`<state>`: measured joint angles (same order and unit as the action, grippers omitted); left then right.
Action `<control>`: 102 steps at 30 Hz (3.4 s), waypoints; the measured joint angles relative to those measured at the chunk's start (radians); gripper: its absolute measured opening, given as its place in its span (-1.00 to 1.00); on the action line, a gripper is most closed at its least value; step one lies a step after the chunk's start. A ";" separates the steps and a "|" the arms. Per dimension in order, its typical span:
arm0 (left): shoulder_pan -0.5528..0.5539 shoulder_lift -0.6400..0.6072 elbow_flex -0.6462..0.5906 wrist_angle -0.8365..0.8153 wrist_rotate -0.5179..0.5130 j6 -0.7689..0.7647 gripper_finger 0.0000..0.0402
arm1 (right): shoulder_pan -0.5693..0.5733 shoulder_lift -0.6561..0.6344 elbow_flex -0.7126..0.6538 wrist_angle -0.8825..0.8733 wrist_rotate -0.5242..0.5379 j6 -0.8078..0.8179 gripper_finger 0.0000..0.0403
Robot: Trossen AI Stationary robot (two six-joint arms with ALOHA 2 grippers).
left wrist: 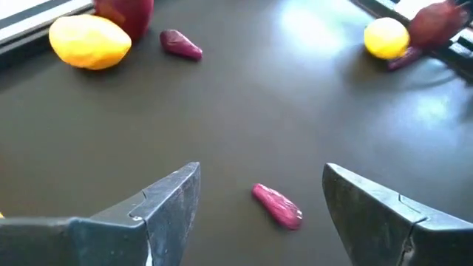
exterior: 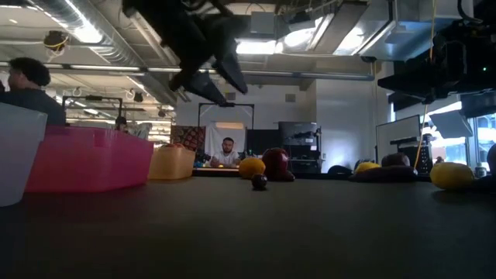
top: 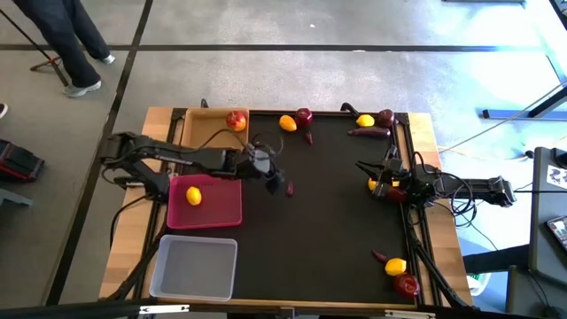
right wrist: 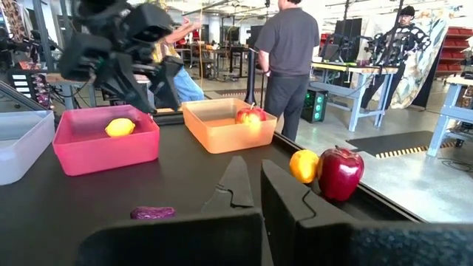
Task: Sort produce into baskets
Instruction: Put the top left lemon into the pink bin
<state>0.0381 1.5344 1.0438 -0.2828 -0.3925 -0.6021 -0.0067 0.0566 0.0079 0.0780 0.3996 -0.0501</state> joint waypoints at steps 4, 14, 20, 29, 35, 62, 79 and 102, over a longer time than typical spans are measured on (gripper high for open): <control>0.053 0.036 0.047 0.007 0.035 0.088 0.40 | 0.000 0.000 0.000 0.000 0.000 0.000 -1.00; 0.174 0.167 0.166 0.001 0.111 0.327 0.40 | 0.000 0.000 0.000 0.000 0.000 0.000 -1.00; 0.259 0.246 0.239 -0.033 0.183 0.460 0.40 | 0.000 0.000 0.000 0.000 0.000 -0.010 -1.00; 0.395 0.340 0.331 -0.064 0.203 0.665 0.40 | 0.000 0.000 0.000 -0.001 0.004 -0.035 -1.00; 0.465 0.388 0.332 0.026 0.213 0.743 0.40 | 0.000 0.000 0.000 -0.002 0.032 -0.037 -1.00; 0.572 0.553 0.336 0.187 0.345 0.657 0.40 | 0.000 0.000 0.000 -0.001 0.037 -0.033 -1.00; 0.501 0.403 0.333 0.015 0.351 0.671 0.40 | 0.000 0.000 0.000 -0.003 0.035 -0.033 -1.00; 0.497 0.466 0.268 0.101 0.316 0.417 0.40 | 0.000 0.000 0.000 -0.002 0.034 -0.032 -1.00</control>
<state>0.5351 2.0004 1.3117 -0.1815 -0.0767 -0.1849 -0.0067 0.0566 0.0079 0.0765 0.4339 -0.0826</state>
